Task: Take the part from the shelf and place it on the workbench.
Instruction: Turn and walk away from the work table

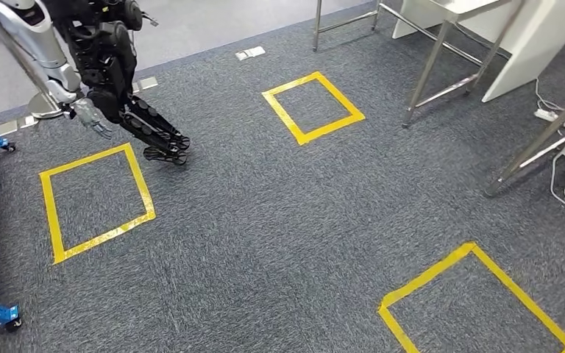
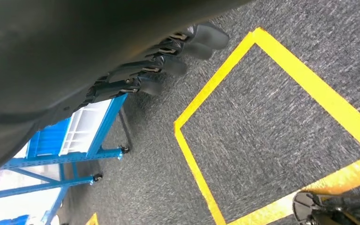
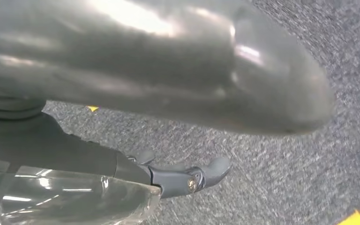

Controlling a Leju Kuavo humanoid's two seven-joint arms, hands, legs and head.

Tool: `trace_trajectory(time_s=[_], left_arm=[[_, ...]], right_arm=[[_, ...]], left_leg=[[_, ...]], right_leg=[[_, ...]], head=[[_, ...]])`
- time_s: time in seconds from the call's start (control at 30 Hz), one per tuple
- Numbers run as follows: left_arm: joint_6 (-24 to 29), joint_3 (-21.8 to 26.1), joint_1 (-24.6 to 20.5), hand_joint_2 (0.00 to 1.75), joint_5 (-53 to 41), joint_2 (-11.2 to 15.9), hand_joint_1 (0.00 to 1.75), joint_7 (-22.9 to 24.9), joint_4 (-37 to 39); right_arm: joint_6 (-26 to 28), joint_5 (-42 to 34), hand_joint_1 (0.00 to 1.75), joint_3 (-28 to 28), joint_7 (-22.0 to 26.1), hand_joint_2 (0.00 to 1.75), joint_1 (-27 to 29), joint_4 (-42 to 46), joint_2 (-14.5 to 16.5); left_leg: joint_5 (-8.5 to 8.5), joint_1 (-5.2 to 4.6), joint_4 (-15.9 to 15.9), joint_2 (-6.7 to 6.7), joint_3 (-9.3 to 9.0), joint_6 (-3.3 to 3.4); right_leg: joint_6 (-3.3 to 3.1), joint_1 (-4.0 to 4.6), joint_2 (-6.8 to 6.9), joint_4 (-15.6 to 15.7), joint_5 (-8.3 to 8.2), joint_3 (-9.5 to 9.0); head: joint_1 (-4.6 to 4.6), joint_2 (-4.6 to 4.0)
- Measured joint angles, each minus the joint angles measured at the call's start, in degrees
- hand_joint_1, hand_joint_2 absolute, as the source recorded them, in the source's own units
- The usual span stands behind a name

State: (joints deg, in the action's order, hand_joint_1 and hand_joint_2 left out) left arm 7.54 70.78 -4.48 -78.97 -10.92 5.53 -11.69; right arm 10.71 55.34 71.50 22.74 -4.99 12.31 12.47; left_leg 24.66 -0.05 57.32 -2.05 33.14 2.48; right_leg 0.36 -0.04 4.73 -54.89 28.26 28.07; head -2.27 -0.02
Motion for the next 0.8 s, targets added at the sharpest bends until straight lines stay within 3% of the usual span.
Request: trace_trajectory(time_s=[0.07, 0.17, 0.2, 0.23, 0.27, 0.33, 0.4, 0.5, 0.57, 0.63, 0.7, 0.73, 0.77, 0.8], left_arm=[[0.03, -0.01, -0.03, 0.00, 0.00, -0.13, 0.00, -0.27, 0.00], [0.04, -0.01, -0.12, 0.00, 0.00, -0.18, 0.00, -1.05, -0.01], [0.03, -0.01, -0.12, 0.00, 0.00, -0.17, 0.00, -1.28, -0.01], [0.01, -0.01, -0.10, 0.00, 0.01, -0.16, 0.00, -1.48, -0.01], [-0.01, -0.01, -0.10, 0.00, 0.03, -0.17, 0.00, -1.64, -0.01], [-0.01, -0.01, -0.09, 0.00, 0.17, -0.21, 0.00, -1.86, -0.01], [0.10, 0.01, -0.09, 0.00, 0.42, -0.19, 0.00, -2.03, -0.01], [0.22, 0.03, 0.07, 0.00, 0.67, -0.08, 0.00, -2.20, -0.01], [0.25, 0.03, 0.18, 0.00, 0.76, 0.01, 0.00, -2.30, -0.01], [0.27, 0.03, 0.16, 0.00, 0.86, 0.02, 0.00, -2.38, -0.01], [0.26, 0.02, 0.14, 0.00, 0.95, 0.01, 0.00, -2.43, -0.01], [0.26, 0.02, 0.17, 0.00, 0.99, 0.02, 0.00, -2.43, -0.01], [0.26, 0.03, 0.21, 0.00, 1.02, 0.02, 0.00, -2.44, -0.01], [0.26, 0.03, 0.24, 0.00, 1.04, 0.03, 0.00, -2.44, -0.01]], right_arm=[[0.00, 0.01, 0.00, -0.01, -0.01, 0.00, -0.05, 0.02, -0.03], [0.00, 0.08, 0.00, -0.01, -0.04, 0.00, 0.08, 0.02, -0.28], [0.00, 0.12, 0.00, -0.01, -0.06, 0.00, 0.15, 0.02, -0.38], [-0.02, 0.17, 0.00, -0.01, -0.07, 0.00, 0.20, 0.02, -0.47], [-0.06, 0.23, 0.00, -0.02, -0.07, 0.00, 0.23, 0.02, -0.57], [-0.27, 0.54, 0.00, -0.09, -0.07, 0.00, 0.19, 0.03, -0.80], [-0.50, 0.96, 0.00, -0.29, -0.09, 0.00, 0.06, 0.05, -0.90], [-0.72, 1.51, 0.00, -0.87, -0.11, 0.00, -0.15, 0.07, -0.89], [-0.86, 1.84, 0.00, -1.26, -0.11, 0.00, -0.14, 0.07, -0.85], [-0.96, 1.97, 0.00, -1.43, -0.11, 0.00, -0.05, 0.07, -0.85], [-1.00, 1.99, 0.00, -1.46, -0.11, 0.00, 0.09, 0.07, -0.89], [-1.01, 1.99, 0.00, -1.47, -0.11, 0.00, 0.12, 0.07, -0.91], [-1.01, 1.99, 0.00, -1.49, -0.11, 0.00, 0.11, 0.07, -0.91], [-1.01, 1.99, 0.00, -1.51, -0.11, 0.00, 0.09, 0.07, -0.90]], left_leg=[[-0.68, 0.25, -1.18, 1.09, -0.60, 0.65], [-1.09, 0.22, -1.68, 2.76, -0.83, 1.00], [-1.09, 0.18, -1.66, 3.47, -0.82, 1.00], [-1.08, 0.16, -1.64, 4.14, -0.83, 0.98], [-1.05, 0.18, -1.61, 4.83, -0.89, 0.93], [-0.93, 0.19, -1.44, 6.03, -0.99, 0.60], [-0.59, -0.04, -1.11, 6.82, -0.93, -0.07], [-0.26, 0.08, -0.76, 7.28, -0.64, -0.89], [1.15, 0.34, 1.41, 5.84, 0.16, -1.35], [4.91, 0.53, 8.07, 3.56, 3.16, -1.84], [8.15, 0.75, 15.64, 2.59, 6.94, -2.10], [8.26, 0.80, 17.10, 2.43, 7.77, -2.06], [7.15, 0.78, 15.98, 2.32, 7.28, -1.87], [5.19, 0.70, 12.65, 2.07, 5.62, -1.50]], right_leg=[[0.06, 0.09, -1.33, -2.50, 1.52, 1.08], [-0.55, -0.32, -4.10, -13.78, 6.02, 6.86], [-0.36, -0.42, -4.33, -16.61, 6.67, 8.55], [0.09, -0.51, -4.43, -17.25, 6.33, 9.21], [0.72, -0.66, -4.53, -15.41, 5.01, 8.68], [1.87, -1.20, -5.51, -6.97, 1.10, 5.19], [1.75, -1.47, -6.56, -1.12, -1.35, 2.70], [0.31, -1.38, -6.25, -0.46, -1.85, 2.10], [-0.46, -1.52, -5.61, -0.40, -1.95, 1.90], [-1.06, -1.26, -4.78, -0.38, -1.80, 1.72], [-1.37, -0.79, -3.76, -0.40, -1.58, 1.66], [-1.47, -0.58, -3.26, -0.41, -1.49, 1.62], [-1.55, -0.40, -2.80, -0.41, -1.40, 1.53], [-1.60, -0.25, -2.36, -0.41, -1.28, 1.36]], head=[[0.18, 0.00], [0.56, 0.00], [0.62, 0.00], [0.62, 0.00], [0.62, 0.00], [0.67, 0.00], [0.72, 0.00], [0.67, 0.00], [0.54, 0.00], [0.34, 0.00], [0.27, 0.00], [0.26, 0.00], [0.26, 0.00], [0.25, 0.00]])
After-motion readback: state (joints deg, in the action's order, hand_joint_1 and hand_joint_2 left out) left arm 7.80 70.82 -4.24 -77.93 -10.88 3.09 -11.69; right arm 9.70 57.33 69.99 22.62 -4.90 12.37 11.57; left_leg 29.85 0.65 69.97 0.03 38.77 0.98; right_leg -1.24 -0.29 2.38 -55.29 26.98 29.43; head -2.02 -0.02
